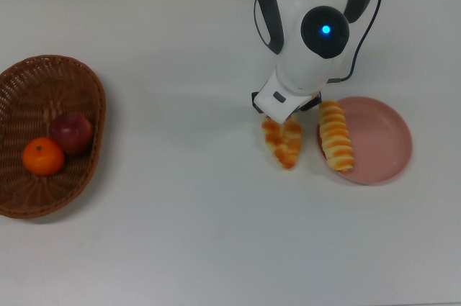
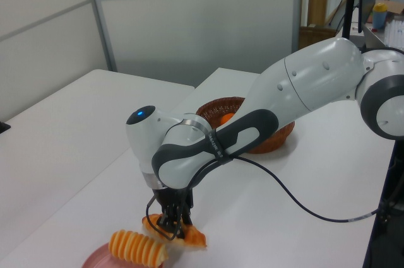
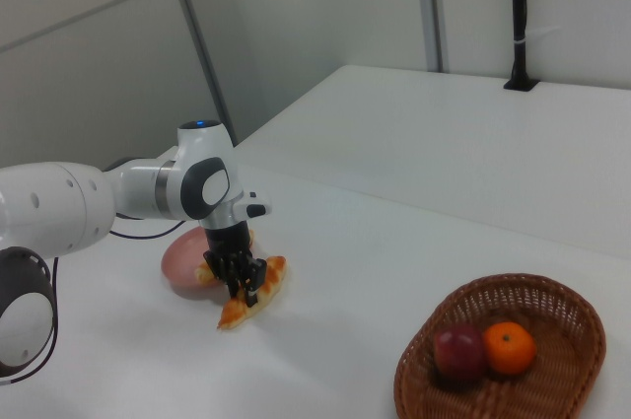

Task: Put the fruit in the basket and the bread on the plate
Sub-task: 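Place the braided roll on the pink plate beside the striped roll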

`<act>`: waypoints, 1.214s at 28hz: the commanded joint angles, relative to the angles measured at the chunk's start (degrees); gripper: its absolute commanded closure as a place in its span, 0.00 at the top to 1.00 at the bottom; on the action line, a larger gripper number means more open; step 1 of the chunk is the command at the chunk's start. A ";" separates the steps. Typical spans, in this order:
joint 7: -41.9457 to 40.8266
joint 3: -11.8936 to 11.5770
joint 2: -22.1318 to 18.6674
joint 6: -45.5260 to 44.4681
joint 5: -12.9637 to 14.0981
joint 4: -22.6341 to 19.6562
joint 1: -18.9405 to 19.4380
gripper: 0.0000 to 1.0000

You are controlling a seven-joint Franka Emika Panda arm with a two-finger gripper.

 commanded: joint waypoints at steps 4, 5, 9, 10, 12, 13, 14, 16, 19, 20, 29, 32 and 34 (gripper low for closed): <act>-1.44 -0.48 -1.48 1.25 -0.57 -2.20 -1.85 0.00; -1.35 -0.48 -1.83 1.25 -0.48 -2.20 -2.03 0.00; -0.74 -0.40 -3.76 0.29 0.13 -2.11 -2.29 0.00; -0.65 -0.40 -4.89 -0.67 0.39 -2.02 -2.21 0.00; -0.56 -0.13 -6.13 -1.47 0.57 -1.85 -2.03 0.00; -0.47 -0.05 -6.75 -1.91 0.66 -1.76 -1.94 0.00; -0.30 0.22 -7.80 -2.61 1.36 -1.59 -1.59 0.00; 0.49 0.48 -8.68 -2.79 1.63 -1.23 -0.98 0.00; 2.94 0.92 -8.77 -2.79 1.54 -0.01 1.30 0.00; 4.69 0.92 -8.77 -2.70 1.37 0.35 2.70 0.00; 10.77 0.92 -7.81 0.72 -1.62 1.84 8.34 0.00; 15.24 0.83 -5.79 5.20 -6.27 1.67 11.59 0.00; 18.76 0.83 -4.30 7.40 -9.78 1.67 12.38 0.00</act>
